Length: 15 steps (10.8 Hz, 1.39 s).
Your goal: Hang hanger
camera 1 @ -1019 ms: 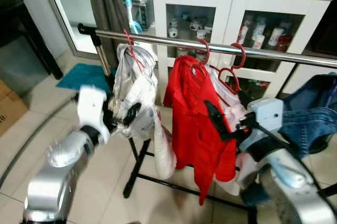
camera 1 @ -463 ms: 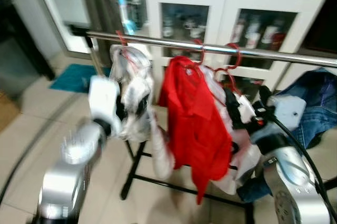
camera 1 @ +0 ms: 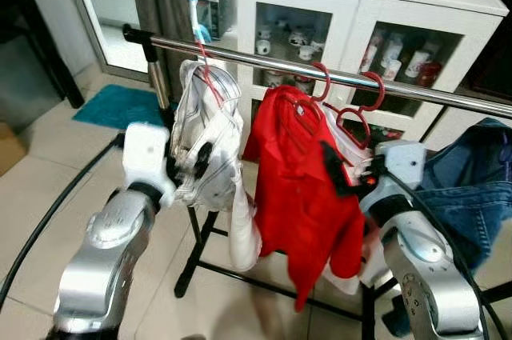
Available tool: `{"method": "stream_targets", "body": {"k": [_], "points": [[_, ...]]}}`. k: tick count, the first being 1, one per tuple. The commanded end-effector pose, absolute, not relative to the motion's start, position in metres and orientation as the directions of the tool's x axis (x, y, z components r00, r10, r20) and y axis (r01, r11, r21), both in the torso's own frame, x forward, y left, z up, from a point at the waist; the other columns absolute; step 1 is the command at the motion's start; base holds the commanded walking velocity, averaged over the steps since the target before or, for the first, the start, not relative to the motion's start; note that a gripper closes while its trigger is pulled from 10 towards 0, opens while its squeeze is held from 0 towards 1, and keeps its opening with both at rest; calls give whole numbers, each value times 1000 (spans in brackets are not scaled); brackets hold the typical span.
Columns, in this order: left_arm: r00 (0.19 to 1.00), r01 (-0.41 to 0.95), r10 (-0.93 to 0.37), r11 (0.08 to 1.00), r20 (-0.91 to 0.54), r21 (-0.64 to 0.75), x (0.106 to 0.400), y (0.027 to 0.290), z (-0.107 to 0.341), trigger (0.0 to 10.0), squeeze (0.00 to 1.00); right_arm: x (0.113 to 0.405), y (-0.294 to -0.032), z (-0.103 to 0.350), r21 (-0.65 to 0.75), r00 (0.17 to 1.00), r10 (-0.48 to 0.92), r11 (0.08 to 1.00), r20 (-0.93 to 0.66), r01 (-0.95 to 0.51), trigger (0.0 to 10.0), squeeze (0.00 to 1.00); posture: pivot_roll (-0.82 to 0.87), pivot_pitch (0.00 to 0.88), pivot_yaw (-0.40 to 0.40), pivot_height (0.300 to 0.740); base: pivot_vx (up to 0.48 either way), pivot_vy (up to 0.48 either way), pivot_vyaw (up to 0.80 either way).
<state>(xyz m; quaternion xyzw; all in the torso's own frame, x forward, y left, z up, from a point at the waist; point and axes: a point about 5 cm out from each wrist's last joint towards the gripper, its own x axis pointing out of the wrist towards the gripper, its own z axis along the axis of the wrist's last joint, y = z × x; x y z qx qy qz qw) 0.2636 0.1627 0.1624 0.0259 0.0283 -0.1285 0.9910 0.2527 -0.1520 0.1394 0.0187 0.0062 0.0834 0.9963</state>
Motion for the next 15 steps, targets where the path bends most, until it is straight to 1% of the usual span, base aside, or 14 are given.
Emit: {"method": "stream_targets", "body": {"k": [1,2,3,4,5,6,8,9,10,11,12,13,14,15], "points": [[963,264,-259,962,-71,69,264,162,162,10000,0,251,-157,135,70,985,164,984,-43,-161,10000,596,-15,0,6,740,0,0,0],[963,260,-254,963,-89,68,265,161,158,10000,0,248,-155,137,126,982,186,976,-40,-179,10000,0,-17,0,13,740,0,0,0],[968,229,-221,972,-119,53,266,160,153,10000,0,247,-158,139,40,991,132,990,-12,-131,10000,0,-20,0,9,740,0,0,0],[966,231,-225,972,-123,38,264,159,152,10000,0,247,-162,143,-46,995,86,995,42,-84,10000,0,-17,0,5,740,0,0,0],[959,261,-256,965,-118,30,260,155,154,10000,0,247,-167,145,-43,998,47,998,34,-45,10000,0,-14,0,4,740,0,0,0],[962,255,-250,966,-112,31,260,158,155,10000,1000,245,-166,145,-10,998,67,998,19,-67,10000,0,-19,0,16,740,0,0,0],[968,239,-233,969,-89,63,264,160,160,10000,1000,242,-158,145,64,994,110,992,4,-110,10000,43,-26,0,34,740,0,0,0],[970,241,-236,965,-52,108,267,160,167,10000,831,241,-150,143,61,987,161,985,4,-161,10000,31,-24,0,38,740,0,0,800],[972,236,-231,965,-53,112,268,161,167,10000,780,241,-147,145,83,986,163,983,21,-164,10000,0,-25,0,40,740,0,0,800],[971,237,-232,965,-59,114,268,161,165,10000,706,242,-147,148,72,991,126,989,54,-130,10000,0,-36,0,63,740,0,0,0],[972,234,-230,965,-53,116,268,161,163,10000,596,242,-148,148,59,991,123,990,61,-127,10000,0,-40,0,67,740,0,0,0],[980,198,-197,971,-23,136,270,164,164,10000,506,241,-158,152,26,995,46,998,89,-49,10000,0,-55,0,79,740,0,0,0],[975,224,-221,965,-34,136,272,162,163,10000,498,241,-159,154,19,994,65,998,91,-67,10000,0,-57,0,80,740,0,0,0],[968,251,-247,962,-54,108,272,157,160,10000,502,240,-157,152,54,991,123,991,46,-125,10000,0,-58,0,79,740,0,0,0]]}}
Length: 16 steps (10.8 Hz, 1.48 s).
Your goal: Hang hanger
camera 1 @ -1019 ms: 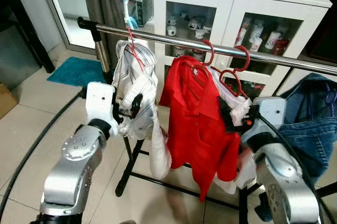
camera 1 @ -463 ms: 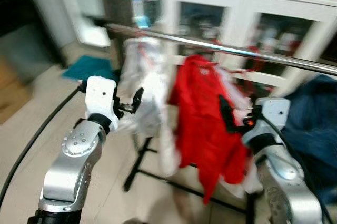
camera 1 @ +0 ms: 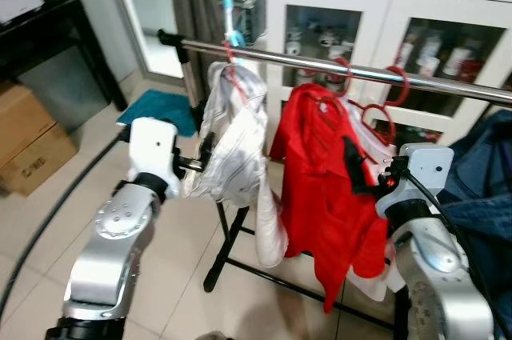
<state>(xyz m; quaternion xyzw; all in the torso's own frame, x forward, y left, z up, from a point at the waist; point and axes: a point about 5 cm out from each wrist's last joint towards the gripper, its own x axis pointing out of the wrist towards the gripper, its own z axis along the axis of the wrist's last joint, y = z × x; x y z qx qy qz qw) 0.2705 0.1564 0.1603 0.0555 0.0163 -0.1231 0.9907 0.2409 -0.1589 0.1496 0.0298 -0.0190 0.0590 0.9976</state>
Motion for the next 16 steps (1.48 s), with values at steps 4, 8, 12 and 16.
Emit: {"method": "stream_targets", "body": {"k": [4,8,12,16], "points": [[972,235,-233,967,-32,100,277,156,160,10000,506,251,-156,147,86,998,57,995,26,-59,10000,0,-56,0,56,740,0,187,600],[977,214,-213,970,-18,114,277,158,162,10000,494,253,-161,164,-62,990,-32,997,139,41,10000,0,-47,0,56,740,0,63,0],[964,267,-264,957,-38,110,273,158,161,10000,565,250,-134,145,140,969,245,960,8,-244,10000,0,-25,0,41,740,227,0,200],[953,301,-296,946,-56,117,275,157,160,10000,573,253,-145,156,138,990,135,980,46,-140,10000,0,-35,0,61,740,332,0,308]]}}
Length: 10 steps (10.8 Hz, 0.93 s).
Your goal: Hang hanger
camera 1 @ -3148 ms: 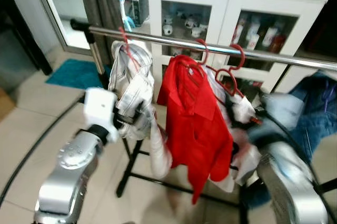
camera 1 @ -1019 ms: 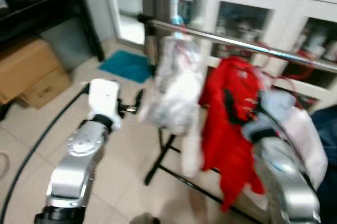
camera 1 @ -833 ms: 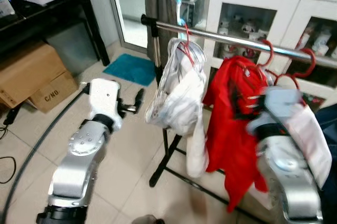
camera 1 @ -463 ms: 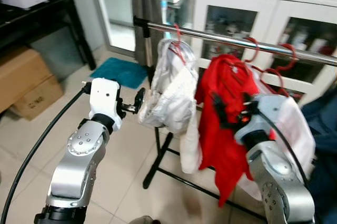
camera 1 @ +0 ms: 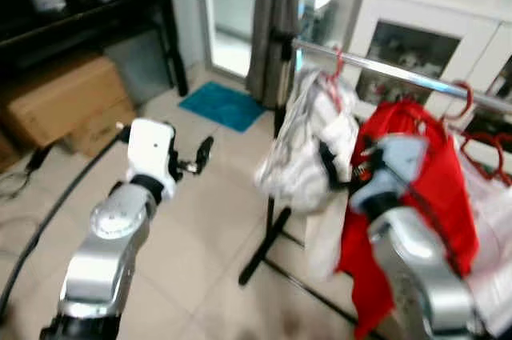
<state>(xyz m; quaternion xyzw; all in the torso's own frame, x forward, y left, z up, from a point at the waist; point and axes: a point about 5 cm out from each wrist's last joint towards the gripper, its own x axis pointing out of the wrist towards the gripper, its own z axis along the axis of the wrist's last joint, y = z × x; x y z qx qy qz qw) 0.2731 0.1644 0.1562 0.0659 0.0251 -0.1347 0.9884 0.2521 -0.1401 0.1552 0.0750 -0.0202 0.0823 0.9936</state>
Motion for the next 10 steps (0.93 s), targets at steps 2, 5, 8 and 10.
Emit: {"method": "stream_targets", "body": {"k": [2,5,8,10], "points": [[949,316,-310,942,-63,115,274,155,159,10000,580,253,-145,154,149,988,150,977,29,-152,10000,0,-36,0,61,740,332,0,0],[918,396,-388,907,-85,142,271,151,157,10000,565,254,-148,160,144,989,139,979,56,-146,10000,0,-31,0,49,740,296,0,0],[862,506,-494,849,-113,150,265,148,156,10000,545,256,-149,173,71,975,213,974,61,-217,10000,0,-31,0,44,740,0,0,0],[770,638,-622,759,-142,129,260,149,158,10000,569,261,-162,180,37,978,206,978,-12,-205,10000,0,-32,0,33,740,0,0,0]]}}
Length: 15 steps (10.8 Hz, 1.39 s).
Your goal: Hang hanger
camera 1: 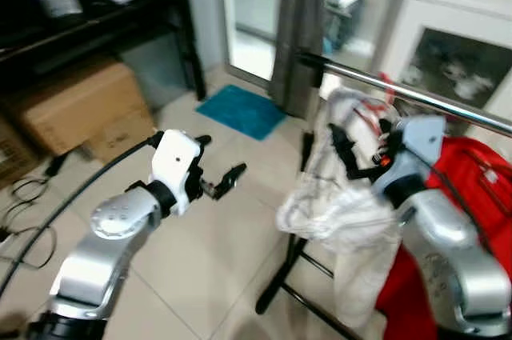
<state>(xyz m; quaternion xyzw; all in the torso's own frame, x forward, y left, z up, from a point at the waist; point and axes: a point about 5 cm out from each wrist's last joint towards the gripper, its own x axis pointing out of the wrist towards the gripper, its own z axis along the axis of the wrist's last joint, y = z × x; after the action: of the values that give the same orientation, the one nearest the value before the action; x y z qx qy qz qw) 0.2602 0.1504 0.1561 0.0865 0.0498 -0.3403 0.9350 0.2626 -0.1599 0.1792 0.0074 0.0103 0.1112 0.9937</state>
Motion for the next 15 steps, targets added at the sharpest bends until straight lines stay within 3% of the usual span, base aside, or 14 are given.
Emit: {"method": "stream_targets", "body": {"k": [1,5,6,7,12,13,15], "points": [[736,676,-662,726,-139,125,259,150,162,10000,573,264,-165,181,12,977,211,978,-38,-210,10000,0,-32,0,31,740,0,0,0],[513,858,-828,500,-226,116,260,143,170,10000,569,292,-180,178,-115,952,185,969,-242,-218,10000,0,-34,0,28,740,0,0,0],[470,883,-846,457,-251,111,259,141,170,10000,576,303,-182,180,-119,952,145,976,-269,-182,6588,0,-32,0,31,740,0,0,0],[458,888,-850,445,-260,111,257,140,170,10000,576,306,-184,180,-111,951,125,981,-282,-162,0,0,-31,0,29,740,0,0,0],[414,909,-860,403,-296,100,254,143,169,10000,584,305,-198,179,-89,939,69,990,-337,-105,0,0,-29,0,16,740,0,0,0],[417,908,-858,406,-300,102,254,144,168,10000,576,302,-200,180,-91,939,67,990,-338,-104,10000,0,-31,0,16,740,0,0,0],[414,910,-858,402,-303,104,253,144,167,10000,573,301,-205,179,-103,938,35,992,-346,-75,10000,0,-36,0,18,740,0,0,0]]}}
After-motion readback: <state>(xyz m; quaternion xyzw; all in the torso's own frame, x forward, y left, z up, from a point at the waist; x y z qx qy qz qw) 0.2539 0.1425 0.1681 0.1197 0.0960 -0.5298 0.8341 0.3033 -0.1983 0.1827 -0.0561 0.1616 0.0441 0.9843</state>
